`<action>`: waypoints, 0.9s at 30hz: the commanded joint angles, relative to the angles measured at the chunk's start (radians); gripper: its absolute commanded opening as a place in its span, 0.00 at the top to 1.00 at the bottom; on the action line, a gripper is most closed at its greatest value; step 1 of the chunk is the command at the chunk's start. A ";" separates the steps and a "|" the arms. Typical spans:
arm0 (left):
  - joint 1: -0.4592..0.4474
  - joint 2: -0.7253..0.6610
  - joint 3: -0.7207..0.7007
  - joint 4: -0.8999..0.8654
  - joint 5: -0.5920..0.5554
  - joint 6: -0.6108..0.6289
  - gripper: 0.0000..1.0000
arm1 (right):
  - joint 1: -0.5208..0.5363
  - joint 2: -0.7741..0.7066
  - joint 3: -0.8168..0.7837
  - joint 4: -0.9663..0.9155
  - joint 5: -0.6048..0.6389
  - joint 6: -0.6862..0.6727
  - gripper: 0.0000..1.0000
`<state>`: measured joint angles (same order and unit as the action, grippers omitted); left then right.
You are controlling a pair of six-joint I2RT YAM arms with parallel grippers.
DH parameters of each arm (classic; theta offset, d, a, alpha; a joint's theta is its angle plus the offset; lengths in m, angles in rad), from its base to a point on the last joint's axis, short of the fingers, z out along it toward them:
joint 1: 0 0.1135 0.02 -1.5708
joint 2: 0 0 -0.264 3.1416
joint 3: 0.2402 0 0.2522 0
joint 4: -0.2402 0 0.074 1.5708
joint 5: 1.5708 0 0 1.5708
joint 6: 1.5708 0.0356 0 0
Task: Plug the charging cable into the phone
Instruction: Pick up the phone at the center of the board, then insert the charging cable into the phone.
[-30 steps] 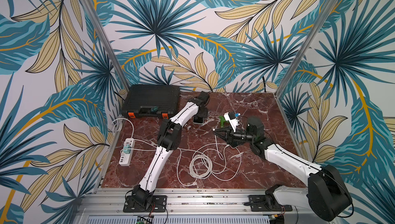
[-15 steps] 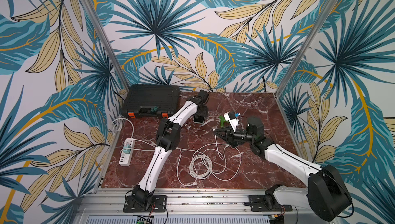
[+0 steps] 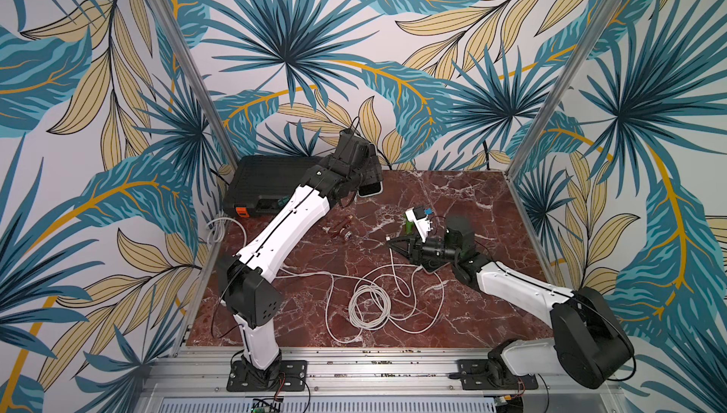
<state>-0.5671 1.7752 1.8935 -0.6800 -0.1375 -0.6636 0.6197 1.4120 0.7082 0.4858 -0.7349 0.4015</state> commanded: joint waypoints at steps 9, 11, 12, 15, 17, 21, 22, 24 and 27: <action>-0.028 -0.048 -0.139 0.057 -0.046 -0.059 0.73 | 0.028 0.097 0.118 0.048 0.060 0.051 1.00; -0.030 -0.053 -0.148 0.063 -0.049 -0.060 0.73 | 0.029 0.107 0.125 0.044 0.066 0.054 1.00; -0.030 -0.055 -0.154 0.068 -0.050 -0.062 0.73 | 0.029 0.113 0.128 0.043 0.066 0.056 1.00; -0.030 -0.059 -0.162 0.080 -0.048 -0.065 0.73 | 0.032 0.127 0.134 0.046 0.058 0.061 1.00; -0.031 -0.055 -0.162 0.080 -0.045 -0.064 0.73 | 0.031 0.131 0.138 0.050 0.051 0.064 1.00; -0.032 -0.052 -0.168 0.086 -0.040 -0.062 0.74 | 0.034 0.136 0.149 0.052 0.050 0.066 1.00; -0.033 -0.053 -0.169 0.086 -0.041 -0.061 0.74 | 0.033 0.142 0.153 0.053 0.049 0.067 1.00; -0.033 -0.052 -0.172 0.086 -0.041 -0.060 0.74 | 0.032 0.154 0.162 0.058 0.042 0.073 1.00; -0.036 -0.055 -0.178 0.091 -0.040 -0.060 0.74 | 0.033 0.173 0.173 0.070 0.038 0.080 1.00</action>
<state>-0.5968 1.7596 1.7184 -0.6495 -0.1654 -0.7258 0.6483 1.5604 0.8593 0.5243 -0.6853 0.4686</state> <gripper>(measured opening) 0.785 0.120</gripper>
